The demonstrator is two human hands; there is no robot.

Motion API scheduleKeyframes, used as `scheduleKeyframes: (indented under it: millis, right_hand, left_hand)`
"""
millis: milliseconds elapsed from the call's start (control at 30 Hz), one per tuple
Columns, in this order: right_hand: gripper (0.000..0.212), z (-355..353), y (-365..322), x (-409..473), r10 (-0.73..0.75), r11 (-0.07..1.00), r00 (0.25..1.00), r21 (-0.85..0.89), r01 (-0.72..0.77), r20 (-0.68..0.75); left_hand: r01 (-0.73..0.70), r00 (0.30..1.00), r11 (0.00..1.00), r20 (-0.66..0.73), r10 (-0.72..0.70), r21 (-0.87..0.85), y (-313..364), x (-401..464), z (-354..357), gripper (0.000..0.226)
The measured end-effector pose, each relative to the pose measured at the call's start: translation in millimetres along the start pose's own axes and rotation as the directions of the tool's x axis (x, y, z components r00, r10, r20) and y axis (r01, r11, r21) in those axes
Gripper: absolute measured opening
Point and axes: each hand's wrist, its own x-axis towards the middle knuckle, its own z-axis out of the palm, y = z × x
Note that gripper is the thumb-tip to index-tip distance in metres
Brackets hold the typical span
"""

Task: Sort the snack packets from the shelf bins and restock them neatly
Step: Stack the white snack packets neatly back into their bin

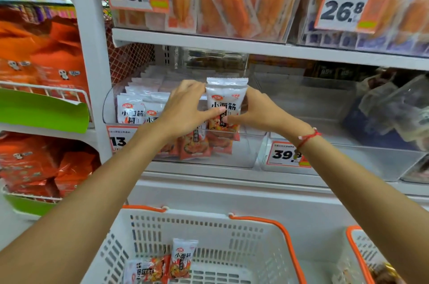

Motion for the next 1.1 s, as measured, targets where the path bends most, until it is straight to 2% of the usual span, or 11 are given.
scheduleKeyframes:
  millis: [100,167,233,300,367,467,600,767,933,1000,1100]
  right_hand:
    - [0.06,3,3,3,0.027,1.0,0.996,-0.001,-0.027,0.089]
    - [0.081,-1,3,1,-0.012,1.0,1.0,0.028,0.012,-0.011]
    - [0.092,-7,2,-3,-0.111,0.992,0.986,0.039,0.116,-0.128]
    - [0.08,-9,4,-3,-0.184,0.982,0.976,-0.071,0.177,-0.114]
    - [0.058,-6,10,-2,-0.208,0.95,0.977,-0.246,0.19,-0.049]
    - [0.046,7,16,-6,-0.169,0.939,0.985,-0.3,0.167,0.02]
    - [0.042,22,17,-11,-0.163,0.939,0.986,-0.301,0.166,0.036]
    - [0.05,13,10,-7,-0.196,0.905,0.981,-0.385,0.181,-0.002]
    - [0.048,27,7,-10,-0.251,0.871,0.968,-0.438,0.222,-0.008]
    - [0.049,30,9,-13,-0.251,0.881,0.967,-0.423,0.212,-0.039]
    - [0.059,34,7,-25,-0.365,0.863,0.917,-0.428,0.269,-0.16]
  left_hand:
    - [-0.064,0.997,0.99,0.056,0.058,0.125,-2,2,-2,0.056]
    - [-0.06,0.996,0.986,0.076,0.049,0.154,-3,1,-1,0.061]
    - [-0.067,0.995,0.979,0.092,0.05,0.194,-3,-1,2,0.062]
    - [-0.08,0.994,0.976,0.096,0.061,0.202,-2,-4,8,0.063]
    - [-0.073,0.997,0.979,0.035,0.068,0.188,-4,-9,13,0.071]
    - [-0.032,0.995,0.987,-0.092,0.047,0.156,-11,-19,19,0.071]
    - [-0.085,0.989,0.951,-0.093,0.117,0.297,-22,-30,22,0.065]
    - [-0.134,0.983,0.937,-0.078,0.167,0.324,-29,-27,21,0.045]
    - [-0.125,0.987,0.931,-0.049,0.151,0.344,-27,-24,22,0.049]
    - [-0.128,0.983,0.925,-0.08,0.167,0.357,-27,-27,22,0.051]
    - [-0.108,0.959,0.943,-0.216,0.182,0.315,-23,-40,19,0.049]
